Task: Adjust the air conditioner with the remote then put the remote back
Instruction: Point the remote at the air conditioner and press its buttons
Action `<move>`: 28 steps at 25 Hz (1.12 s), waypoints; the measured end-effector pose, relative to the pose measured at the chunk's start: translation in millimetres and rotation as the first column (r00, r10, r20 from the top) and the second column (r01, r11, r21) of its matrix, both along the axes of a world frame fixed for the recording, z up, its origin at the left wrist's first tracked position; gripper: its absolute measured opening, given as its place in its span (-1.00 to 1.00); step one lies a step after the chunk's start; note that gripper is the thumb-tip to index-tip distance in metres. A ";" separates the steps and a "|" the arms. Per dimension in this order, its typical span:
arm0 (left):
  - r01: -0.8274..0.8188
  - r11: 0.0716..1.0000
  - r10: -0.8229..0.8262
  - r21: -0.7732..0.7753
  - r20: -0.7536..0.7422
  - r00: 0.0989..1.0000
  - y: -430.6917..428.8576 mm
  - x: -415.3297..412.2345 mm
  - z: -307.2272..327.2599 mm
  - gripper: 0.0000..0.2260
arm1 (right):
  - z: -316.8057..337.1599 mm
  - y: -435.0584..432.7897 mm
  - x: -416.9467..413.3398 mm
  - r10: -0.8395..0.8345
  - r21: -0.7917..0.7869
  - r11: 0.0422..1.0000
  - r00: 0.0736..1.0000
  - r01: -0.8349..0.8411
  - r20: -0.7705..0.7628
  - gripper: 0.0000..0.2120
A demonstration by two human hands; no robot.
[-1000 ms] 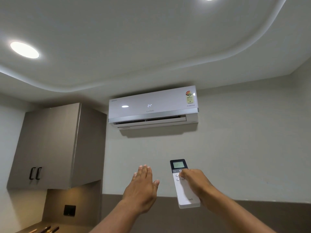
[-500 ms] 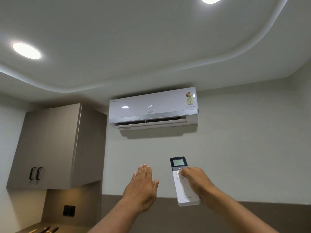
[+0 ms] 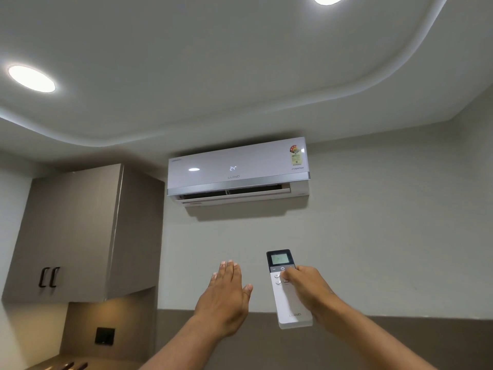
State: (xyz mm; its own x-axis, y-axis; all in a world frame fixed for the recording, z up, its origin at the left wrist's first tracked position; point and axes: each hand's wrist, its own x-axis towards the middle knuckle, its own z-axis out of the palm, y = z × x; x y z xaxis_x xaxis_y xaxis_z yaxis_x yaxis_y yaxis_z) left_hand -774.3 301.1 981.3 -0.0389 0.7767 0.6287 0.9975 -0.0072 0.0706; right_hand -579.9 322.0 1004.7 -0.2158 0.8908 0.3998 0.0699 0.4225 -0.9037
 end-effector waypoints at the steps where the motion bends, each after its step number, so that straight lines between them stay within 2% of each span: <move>1: -0.001 1.000 0.001 -0.002 -0.001 1.000 0.4 -0.2 0.0 -0.43 | -0.2 0.3 -0.2 0.000 -0.003 1.000 1.000 0.000 -0.003 -0.86; 28: -0.035 0.999 0.035 0.000 -0.005 0.999 1.7 -14.6 7.8 -0.43 | 7.9 7.6 -12.3 0.009 0.031 0.999 1.000 -0.009 0.006 -0.88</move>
